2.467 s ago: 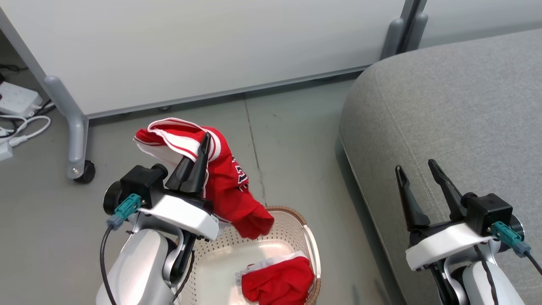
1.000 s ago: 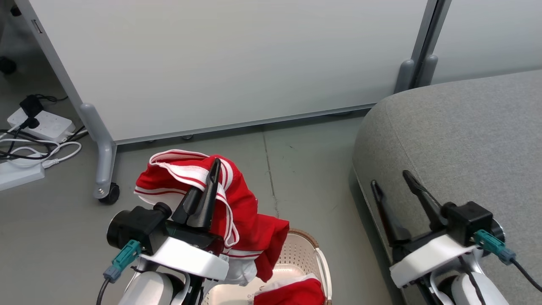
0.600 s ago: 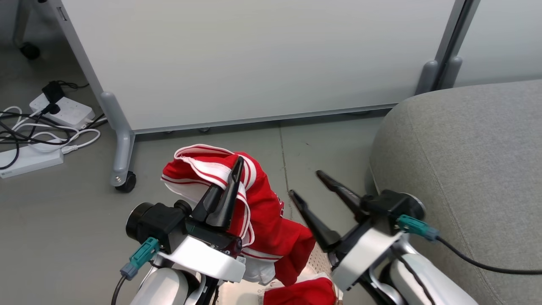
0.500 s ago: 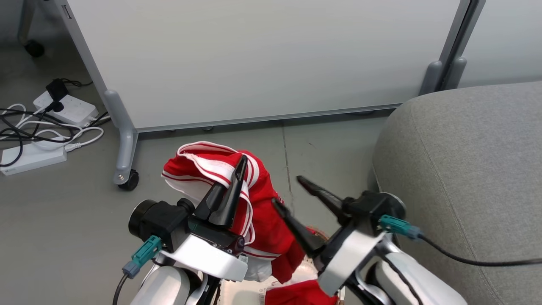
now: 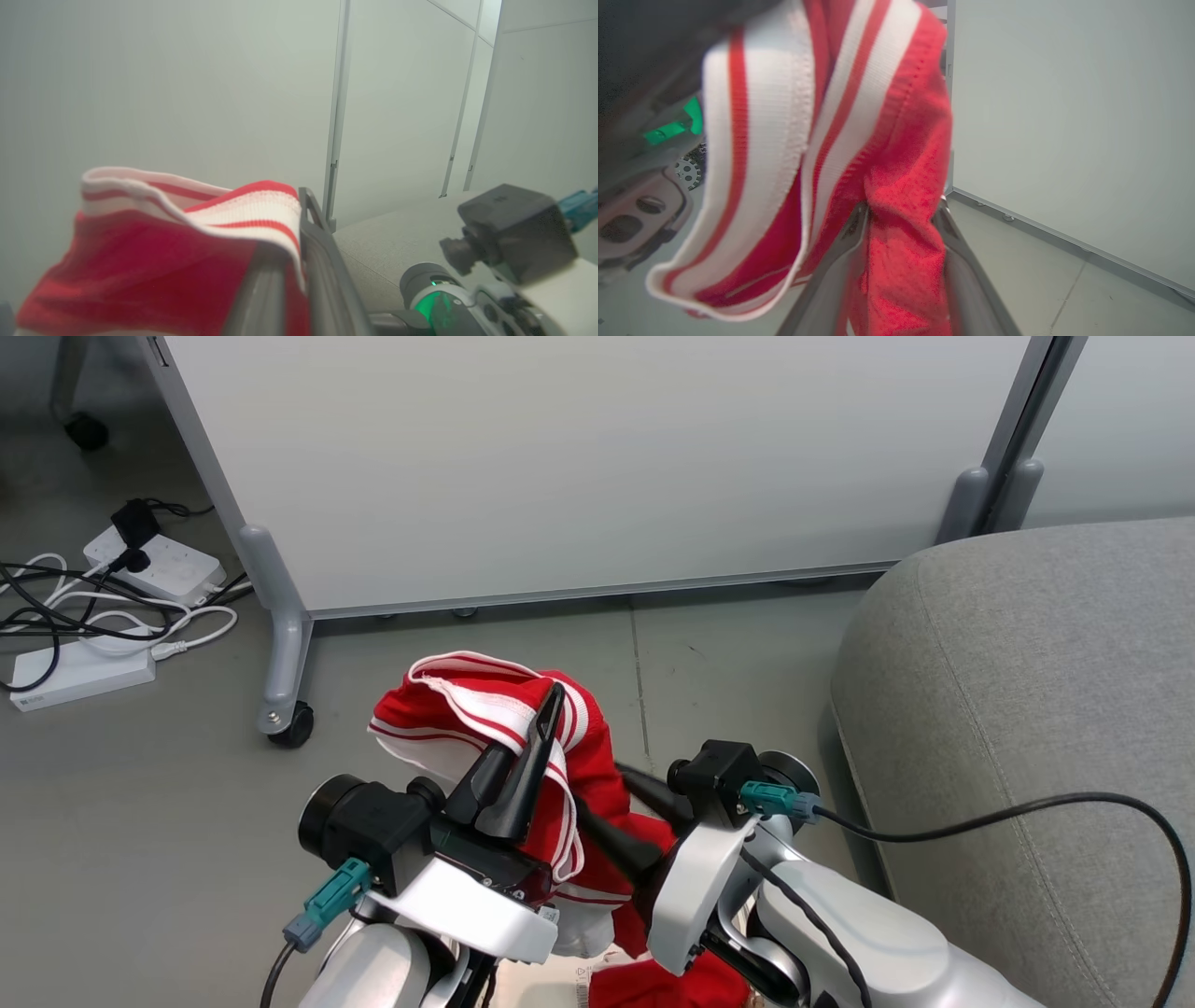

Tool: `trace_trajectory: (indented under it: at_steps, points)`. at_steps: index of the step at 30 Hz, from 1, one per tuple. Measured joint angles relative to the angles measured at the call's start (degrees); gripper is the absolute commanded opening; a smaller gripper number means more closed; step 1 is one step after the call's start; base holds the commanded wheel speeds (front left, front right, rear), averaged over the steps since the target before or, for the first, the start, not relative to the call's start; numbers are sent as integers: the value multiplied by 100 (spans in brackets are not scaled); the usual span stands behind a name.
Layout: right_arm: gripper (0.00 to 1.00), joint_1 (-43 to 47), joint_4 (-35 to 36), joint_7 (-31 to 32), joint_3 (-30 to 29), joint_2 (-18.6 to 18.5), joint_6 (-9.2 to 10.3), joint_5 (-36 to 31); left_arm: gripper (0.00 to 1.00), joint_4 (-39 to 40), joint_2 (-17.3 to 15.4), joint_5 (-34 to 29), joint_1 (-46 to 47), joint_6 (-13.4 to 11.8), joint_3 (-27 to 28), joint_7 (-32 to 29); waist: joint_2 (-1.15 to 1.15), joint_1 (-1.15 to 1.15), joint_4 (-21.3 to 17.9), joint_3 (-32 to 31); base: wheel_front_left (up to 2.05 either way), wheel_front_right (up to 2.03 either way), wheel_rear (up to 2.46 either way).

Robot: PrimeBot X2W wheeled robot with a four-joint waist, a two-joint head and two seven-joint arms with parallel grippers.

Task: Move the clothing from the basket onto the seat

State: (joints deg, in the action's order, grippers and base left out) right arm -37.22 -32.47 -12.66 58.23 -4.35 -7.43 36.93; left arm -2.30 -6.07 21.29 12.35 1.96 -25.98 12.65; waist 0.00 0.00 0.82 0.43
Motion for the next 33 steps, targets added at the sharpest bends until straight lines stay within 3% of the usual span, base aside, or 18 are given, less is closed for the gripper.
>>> trace_trajectory:
  at_steps: [7, 8, 9, 10, 11, 12, 19, 33]
  points:
    - [0, -232, -379, -204, 59, 66, 0, 411, 0, -3, -11, 27, 3, -4, -12, 32, 0, 0, -34, -17, 0, 0, 0]
    - [0, -232, -379, -208, -19, 69, 0, 431, 7, -2, -14, 27, 3, -19, 2, 38, 0, 0, -52, -19, 0, 0, 0]
    - [0, -231, -381, -210, -109, 71, 0, 431, 23, -2, -16, 27, 3, -42, 13, 47, 0, 0, -73, -21, 0, 0, 0]
    - [0, -215, -365, -216, -257, 70, 0, 431, 46, -1, -19, 27, 3, -54, 24, 48, 0, 0, -95, -23, 0, 0, 0]
    - [0, -207, -334, -219, -427, 66, 0, 409, 86, 0, -20, 27, 3, -77, 34, 51, 0, 0, -116, -23, 0, 0, 0]
    - [0, -197, -286, -223, -587, 51, 0, 347, 100, 5, -21, 26, 3, -111, 46, 53, 0, 0, -139, -21, 0, 0, 0]
    - [0, 53, 13, -227, -1544, -111, 0, -169, 100, 22, -131, -66, 5, -122, -57, -9, 0, 0, -317, 48, 0, 0, 0]
    - [0, 641, 158, -219, -2615, -425, 0, -682, 100, -210, -441, -252, -157, 160, -645, -366, 0, 0, -797, 174, 0, 0, 0]
